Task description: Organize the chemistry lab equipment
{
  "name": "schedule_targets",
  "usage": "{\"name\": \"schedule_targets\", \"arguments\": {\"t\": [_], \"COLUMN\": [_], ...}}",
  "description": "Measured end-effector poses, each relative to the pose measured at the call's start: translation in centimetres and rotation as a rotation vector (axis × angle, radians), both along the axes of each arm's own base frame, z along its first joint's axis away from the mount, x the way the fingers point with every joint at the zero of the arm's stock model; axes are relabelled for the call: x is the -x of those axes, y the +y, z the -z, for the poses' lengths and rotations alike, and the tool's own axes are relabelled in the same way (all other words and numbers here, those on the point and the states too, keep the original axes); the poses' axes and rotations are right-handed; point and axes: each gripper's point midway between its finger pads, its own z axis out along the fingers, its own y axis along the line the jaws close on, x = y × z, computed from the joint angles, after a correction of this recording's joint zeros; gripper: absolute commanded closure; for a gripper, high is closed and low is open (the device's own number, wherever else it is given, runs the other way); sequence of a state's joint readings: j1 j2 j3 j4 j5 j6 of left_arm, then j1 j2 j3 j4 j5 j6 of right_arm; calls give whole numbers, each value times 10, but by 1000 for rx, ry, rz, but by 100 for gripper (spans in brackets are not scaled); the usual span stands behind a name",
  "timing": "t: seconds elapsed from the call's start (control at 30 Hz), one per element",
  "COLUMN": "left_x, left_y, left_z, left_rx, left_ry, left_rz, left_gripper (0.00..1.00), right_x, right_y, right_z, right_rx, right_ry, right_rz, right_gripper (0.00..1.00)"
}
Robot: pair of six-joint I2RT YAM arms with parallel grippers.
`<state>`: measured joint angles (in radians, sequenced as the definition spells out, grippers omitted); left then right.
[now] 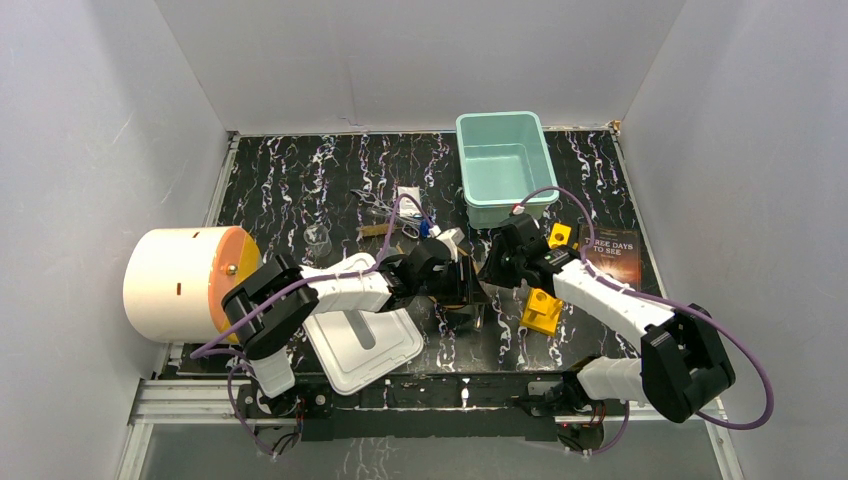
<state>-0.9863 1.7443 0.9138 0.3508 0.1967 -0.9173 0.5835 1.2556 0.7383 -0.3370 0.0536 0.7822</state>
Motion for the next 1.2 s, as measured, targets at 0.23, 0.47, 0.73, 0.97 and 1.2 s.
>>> {"name": "schedule_targets", "arguments": {"t": [0.23,0.47,0.73,0.97,1.2], "left_x": [-1,-1,0,4,2], "left_y": [-4,-6,-6,7,20], "left_z": [-2,-1,0,7,-30], "left_rx": [23,29,10,-67,-75], "left_ry": [5,10,-27,-81,-238], "left_rz": [-7,-1,38,94,156], "left_gripper": [68,86,93,93,94], "right_x": [3,4,3,-6,-30], "right_y": [4,5,3,-20,-38], "right_z": [-1,-1,-3,-25,-88], "right_rx": [-31,-50,-57,-42,-131], "right_ry": [22,38,36,13,-81], "right_rz": [13,26,25,30,8], "right_gripper": [72,69,36,23,19]}}
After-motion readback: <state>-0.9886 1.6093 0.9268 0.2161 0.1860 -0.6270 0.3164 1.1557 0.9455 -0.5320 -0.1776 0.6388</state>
